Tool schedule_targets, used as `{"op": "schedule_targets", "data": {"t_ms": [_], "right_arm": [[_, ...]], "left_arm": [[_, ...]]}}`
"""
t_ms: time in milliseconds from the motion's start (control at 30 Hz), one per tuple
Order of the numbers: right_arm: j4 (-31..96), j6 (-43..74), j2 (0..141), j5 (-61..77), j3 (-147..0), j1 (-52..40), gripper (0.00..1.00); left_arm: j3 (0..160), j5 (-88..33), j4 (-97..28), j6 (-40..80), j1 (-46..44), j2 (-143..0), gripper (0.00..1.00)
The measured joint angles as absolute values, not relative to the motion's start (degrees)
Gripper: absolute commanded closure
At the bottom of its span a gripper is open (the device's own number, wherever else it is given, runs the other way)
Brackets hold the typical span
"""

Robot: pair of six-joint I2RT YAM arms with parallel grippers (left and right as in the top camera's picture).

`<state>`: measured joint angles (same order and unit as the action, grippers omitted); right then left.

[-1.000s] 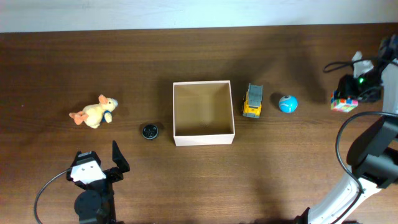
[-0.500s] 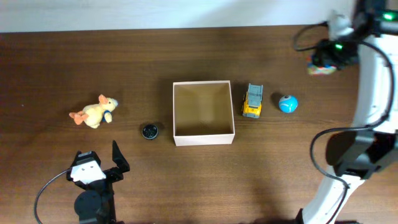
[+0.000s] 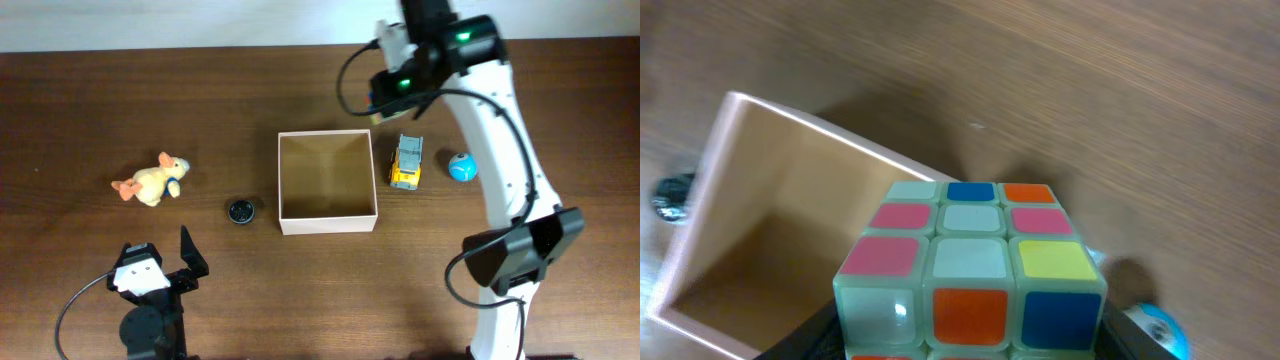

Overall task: Pack container
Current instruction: 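Lift the cube and carry it left over the pink box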

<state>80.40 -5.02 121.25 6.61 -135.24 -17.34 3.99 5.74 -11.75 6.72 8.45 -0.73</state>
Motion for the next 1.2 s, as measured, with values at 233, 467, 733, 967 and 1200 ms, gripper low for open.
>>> {"op": "schedule_targets", "data": {"t_ms": [233, 467, 733, 967, 1200], "right_arm": [[79.6, 3.0, 121.3, 6.8, -135.2, -22.6, 0.48], [79.5, 12.5, 123.8, 6.5, -135.1, -23.7, 0.49], [79.7, 18.7, 127.8, 6.5, -132.4, -23.7, 0.52], [78.0, 21.0, 128.0, 6.3, -129.2, -23.7, 0.52], [74.6, 21.3, 128.0, 6.1, -125.3, -23.7, 0.51]], "left_arm": [[4.0, 5.7, -11.7, 6.7, 8.4, -0.7, 0.01], [4.0, 5.7, -11.7, 6.7, 8.4, -0.7, 0.01], [4.0, 5.7, -11.7, 6.7, 8.4, -0.7, 0.01], [4.0, 5.7, -11.7, 6.7, 8.4, -0.7, 0.01], [4.0, 5.7, -11.7, 6.7, 8.4, -0.7, 0.01]]}}
